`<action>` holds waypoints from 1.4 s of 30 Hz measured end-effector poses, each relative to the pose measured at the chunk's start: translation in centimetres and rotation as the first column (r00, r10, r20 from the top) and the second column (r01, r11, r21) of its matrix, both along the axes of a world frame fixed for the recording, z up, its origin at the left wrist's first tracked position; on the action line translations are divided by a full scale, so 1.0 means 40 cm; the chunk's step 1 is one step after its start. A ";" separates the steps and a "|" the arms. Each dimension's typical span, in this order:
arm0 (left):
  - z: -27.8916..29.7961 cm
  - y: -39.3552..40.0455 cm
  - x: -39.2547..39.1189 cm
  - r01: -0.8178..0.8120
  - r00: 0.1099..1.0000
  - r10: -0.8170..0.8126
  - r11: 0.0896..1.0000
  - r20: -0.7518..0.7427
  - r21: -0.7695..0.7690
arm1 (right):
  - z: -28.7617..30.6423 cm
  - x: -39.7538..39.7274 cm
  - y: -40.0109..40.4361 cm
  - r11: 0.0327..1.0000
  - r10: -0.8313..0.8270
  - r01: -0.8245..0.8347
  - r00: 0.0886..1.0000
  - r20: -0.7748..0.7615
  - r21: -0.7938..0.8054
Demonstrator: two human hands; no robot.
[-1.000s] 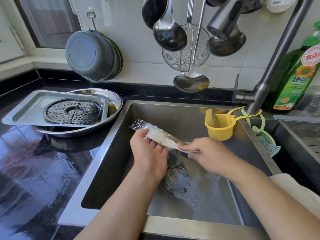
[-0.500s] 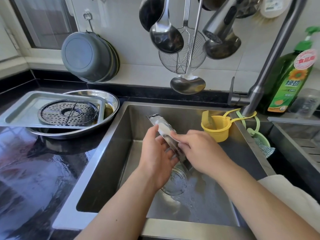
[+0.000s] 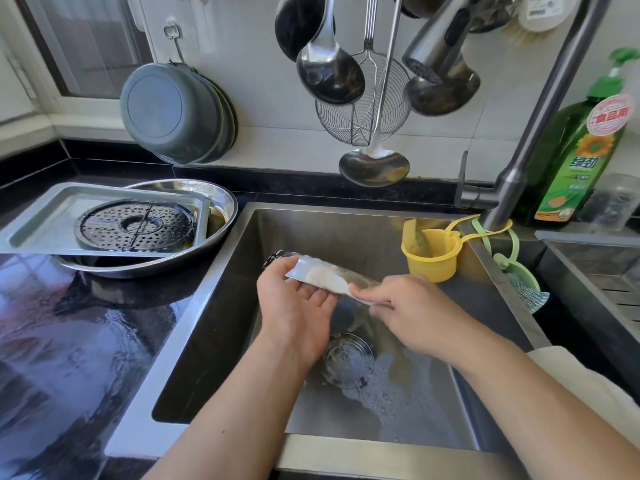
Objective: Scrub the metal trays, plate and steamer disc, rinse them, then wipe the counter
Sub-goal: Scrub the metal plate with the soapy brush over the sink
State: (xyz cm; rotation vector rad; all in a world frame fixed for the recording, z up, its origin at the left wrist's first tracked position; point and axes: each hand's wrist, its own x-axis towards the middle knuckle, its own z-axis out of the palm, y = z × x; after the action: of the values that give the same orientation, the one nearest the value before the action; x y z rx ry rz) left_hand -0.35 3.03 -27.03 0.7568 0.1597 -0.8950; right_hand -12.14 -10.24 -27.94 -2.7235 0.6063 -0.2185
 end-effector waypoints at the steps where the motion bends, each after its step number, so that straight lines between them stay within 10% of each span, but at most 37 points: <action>1: -0.001 0.001 0.000 0.005 1.000 -0.005 1.000 0.002 -0.002 | 0.000 0.000 0.000 1.000 0.010 -0.010 1.000 -0.006 0.009; 42: -0.009 -0.006 0.000 -0.067 0.997 0.064 0.993 -0.030 -0.102 | 0.003 -0.011 -0.044 0.995 -0.049 0.049 0.999 -0.007 0.081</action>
State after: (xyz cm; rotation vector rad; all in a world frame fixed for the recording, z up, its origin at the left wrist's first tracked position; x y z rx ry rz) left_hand -0.34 2.80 -27.39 0.6402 0.1601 -0.8452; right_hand -12.59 -11.99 -27.80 -2.6342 0.6696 -0.1947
